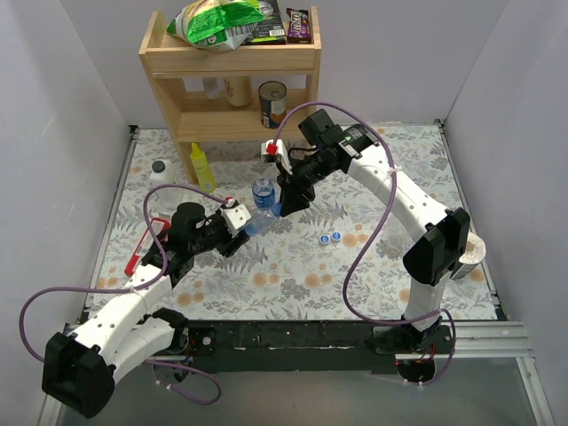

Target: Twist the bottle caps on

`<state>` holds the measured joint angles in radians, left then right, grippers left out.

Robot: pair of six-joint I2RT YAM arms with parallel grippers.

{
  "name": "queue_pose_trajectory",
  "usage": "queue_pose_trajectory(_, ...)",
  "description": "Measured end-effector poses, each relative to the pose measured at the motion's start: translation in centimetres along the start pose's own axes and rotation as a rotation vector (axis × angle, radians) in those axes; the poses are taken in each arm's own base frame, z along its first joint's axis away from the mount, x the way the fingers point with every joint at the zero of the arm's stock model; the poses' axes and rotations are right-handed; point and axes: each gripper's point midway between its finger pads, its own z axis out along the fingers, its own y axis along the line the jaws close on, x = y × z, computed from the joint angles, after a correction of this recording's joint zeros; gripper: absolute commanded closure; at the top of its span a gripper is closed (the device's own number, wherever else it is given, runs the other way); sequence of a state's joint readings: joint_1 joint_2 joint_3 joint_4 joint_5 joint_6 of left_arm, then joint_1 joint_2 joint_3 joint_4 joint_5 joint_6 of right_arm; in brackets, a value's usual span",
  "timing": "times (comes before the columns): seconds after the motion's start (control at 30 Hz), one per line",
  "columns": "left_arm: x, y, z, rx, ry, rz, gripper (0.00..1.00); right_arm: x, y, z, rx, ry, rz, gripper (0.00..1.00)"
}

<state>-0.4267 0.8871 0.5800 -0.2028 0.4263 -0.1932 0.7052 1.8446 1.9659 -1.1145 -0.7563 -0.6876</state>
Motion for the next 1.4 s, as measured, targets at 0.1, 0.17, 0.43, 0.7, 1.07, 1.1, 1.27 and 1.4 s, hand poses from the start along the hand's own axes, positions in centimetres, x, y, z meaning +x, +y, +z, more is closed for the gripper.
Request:
queue_pose_trajectory(0.1, 0.4, 0.0, 0.2, -0.007, 0.019, 0.01, 1.0, 0.2, 0.2, 0.2, -0.016, -0.024, 0.147, 0.79)
queue_pose_trajectory(0.17, 0.3, 0.1, 0.2, -0.011, 0.019, 0.02, 1.0, 0.1, 0.1, 0.0, -0.032, -0.051, 0.238, 0.63)
queue_pose_trajectory(0.43, 0.1, -0.5, 0.5, 0.035, 0.007, 0.044, 1.0, 0.4, -0.8, -2.2, -0.057, -0.077, 0.285, 0.44)
queue_pose_trajectory(0.7, -1.6, -5.7, -0.3, 0.347, -0.019, -0.065, 1.0, 1.4, 4.7, -6.8, 0.082, -0.068, -0.202, 0.39)
queue_pose_trajectory(1.07, -2.4, -7.9, -0.9, 0.501, -0.006, -0.143, 1.0, 1.9, 7.8, -3.9, 0.118, -0.02, -0.722, 0.38)
queue_pose_trajectory(1.1, -2.4, -7.9, -0.9, 0.504, -0.003, -0.144, 1.0, 1.9, 7.6, -3.7, 0.121, -0.016, -0.741, 0.39)
queue_pose_trajectory(1.27, -2.4, -7.9, -1.1, 0.515, 0.003, -0.133, 1.0, 1.3, 6.9, -3.5, 0.143, -0.015, -0.823, 0.44)
queue_pose_trajectory(1.4, -2.7, -7.9, -1.3, 0.52, -0.001, -0.106, 1.0, 1.1, 6.9, -3.3, 0.14, -0.015, -0.862, 0.49)
